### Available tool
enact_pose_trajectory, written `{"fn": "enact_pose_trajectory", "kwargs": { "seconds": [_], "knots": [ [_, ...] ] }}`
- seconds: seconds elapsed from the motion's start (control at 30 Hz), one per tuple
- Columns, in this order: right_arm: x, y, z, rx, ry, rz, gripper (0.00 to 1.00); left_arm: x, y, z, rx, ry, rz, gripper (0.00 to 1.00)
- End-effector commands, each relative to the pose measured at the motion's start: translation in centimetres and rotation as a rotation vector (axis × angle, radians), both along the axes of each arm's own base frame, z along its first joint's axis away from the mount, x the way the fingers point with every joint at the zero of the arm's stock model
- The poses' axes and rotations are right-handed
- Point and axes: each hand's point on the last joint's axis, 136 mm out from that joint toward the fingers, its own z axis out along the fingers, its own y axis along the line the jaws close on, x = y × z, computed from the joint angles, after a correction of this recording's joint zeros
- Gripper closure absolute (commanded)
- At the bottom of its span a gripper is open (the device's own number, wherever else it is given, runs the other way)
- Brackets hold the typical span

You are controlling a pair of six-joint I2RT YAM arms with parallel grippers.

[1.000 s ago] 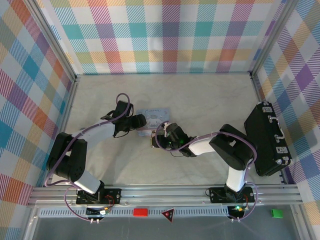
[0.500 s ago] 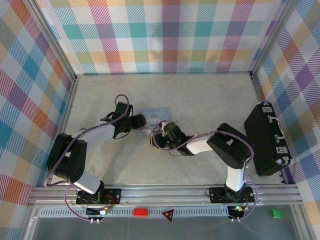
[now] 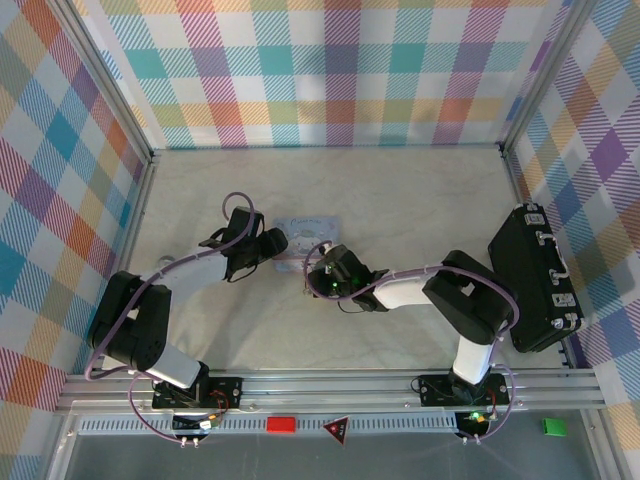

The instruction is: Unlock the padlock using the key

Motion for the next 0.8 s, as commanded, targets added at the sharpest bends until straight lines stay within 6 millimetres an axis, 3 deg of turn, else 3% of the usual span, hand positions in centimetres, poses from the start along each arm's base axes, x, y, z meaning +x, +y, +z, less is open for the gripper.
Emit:
{"fn": "enact_pose_trajectory", "kwargs": {
  "seconds": [0.0,0.33,0.77],
  "knots": [
    [0.2,-1.9,-0.6,-0.09,0.019,-0.089,0.98,-2.7,2.3,-3.1,0.072,0.119,0.052,0.32],
    [1.8,-2.4,0.4,-0.003,0.043,-0.176,1.0,-4.7,0.7,-4.3,0.049,0.144,-0.01,0.34],
    [2.8,-4.4,0.2,0.006,0.079,-0.278,1.0,-6.9,-1.3,-4.0,0.076,0.124,-0.061,0.34]
  ]
}}
